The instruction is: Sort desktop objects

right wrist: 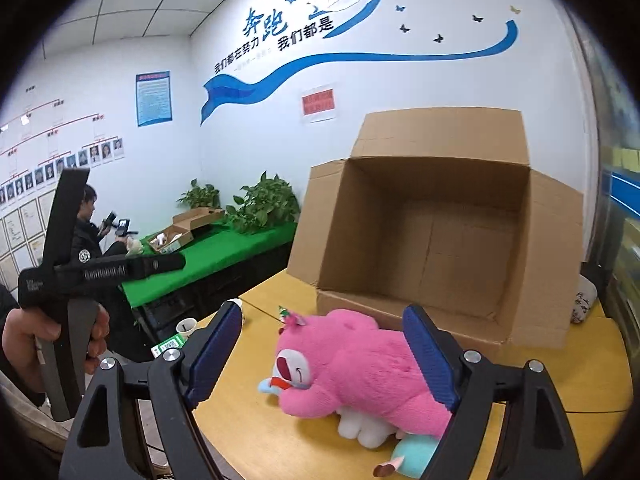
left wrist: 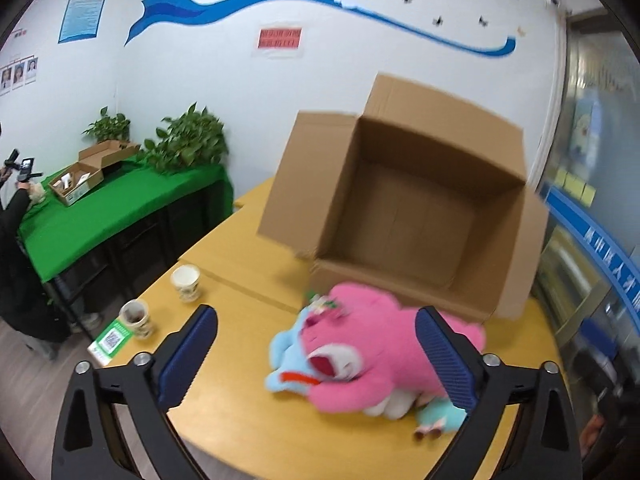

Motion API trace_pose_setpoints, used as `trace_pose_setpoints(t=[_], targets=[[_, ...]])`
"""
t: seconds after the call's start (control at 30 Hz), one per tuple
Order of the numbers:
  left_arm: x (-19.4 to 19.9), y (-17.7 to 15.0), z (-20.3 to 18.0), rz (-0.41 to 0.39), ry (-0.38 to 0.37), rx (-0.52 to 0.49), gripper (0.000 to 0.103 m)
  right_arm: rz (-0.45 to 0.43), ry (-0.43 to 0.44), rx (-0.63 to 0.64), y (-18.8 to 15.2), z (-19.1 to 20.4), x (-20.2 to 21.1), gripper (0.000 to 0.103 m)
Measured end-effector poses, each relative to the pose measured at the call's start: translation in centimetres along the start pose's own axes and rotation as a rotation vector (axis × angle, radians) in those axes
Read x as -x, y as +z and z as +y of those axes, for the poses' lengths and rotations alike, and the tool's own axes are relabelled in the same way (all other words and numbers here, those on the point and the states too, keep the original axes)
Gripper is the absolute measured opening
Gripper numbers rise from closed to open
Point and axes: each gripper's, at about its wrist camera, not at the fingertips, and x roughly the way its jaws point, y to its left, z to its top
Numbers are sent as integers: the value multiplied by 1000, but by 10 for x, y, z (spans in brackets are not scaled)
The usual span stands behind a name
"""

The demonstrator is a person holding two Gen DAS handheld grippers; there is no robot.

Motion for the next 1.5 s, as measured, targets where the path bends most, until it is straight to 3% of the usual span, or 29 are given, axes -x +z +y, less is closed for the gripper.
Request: trace_pose_setpoints(t=[0.2,0.27,0.43,0.63,0.67,0.7,0.73,0.77,0.8,0.87,0.97,1.03,1.07,1.1,1.2,1.37,1.5], targets=[[1,4,-36,-25,-68,-65,103,36,-89,1,-8,-12,0,83],[-2,-1,-52,-11,-73,-132,103,76,-116,-13,-14,-18,-2,83],[-19,-8,-73,37,-118,-155,103,207,-218,-27,-30,-36,-14,83],[-45,-14,-91,101,-120,-195,100,267,-280,-61,-46,-52,-17,81],[-50,-17,-94,123,-119,-209,87,269,-291,-52,-48,-52,-17,78],[-55,-20,-96,148,-119,-223,57,275,-299,-45,-50,-52,-17,71],[-61,-23,-99,174,-119,-237,39,287,-297,-49,-52,-54,-19,61],[-66,-25,-100,201,-116,-248,10,300,-293,-54,-53,-55,-21,31],[-71,-26,-100,226,-119,-251,6,320,-295,-60,-54,-58,-24,1],[-79,-29,-98,256,-120,-256,6,340,-299,-75,-56,-62,-28,2],[-87,-29,-96,257,-92,-279,10,372,-245,-106,-56,-67,-36,2],[-96,-27,-93,265,-106,-276,47,377,-261,-131,-53,-69,-41,14],[-99,-25,-89,260,-107,-272,89,381,-279,-138,-52,-69,-45,55],[-101,-23,-85,238,-104,-268,103,388,-278,-154,-51,-70,-49,91],[-112,-15,-75,213,-113,-275,103,388,-282,-212,-48,-71,-55,92],[-155,-12,-51,309,-155,-265,103,442,-316,-239,-53,-68,-74,92],[-190,-13,-30,386,-217,-244,103,566,-298,-304,-70,-71,-99,92]])
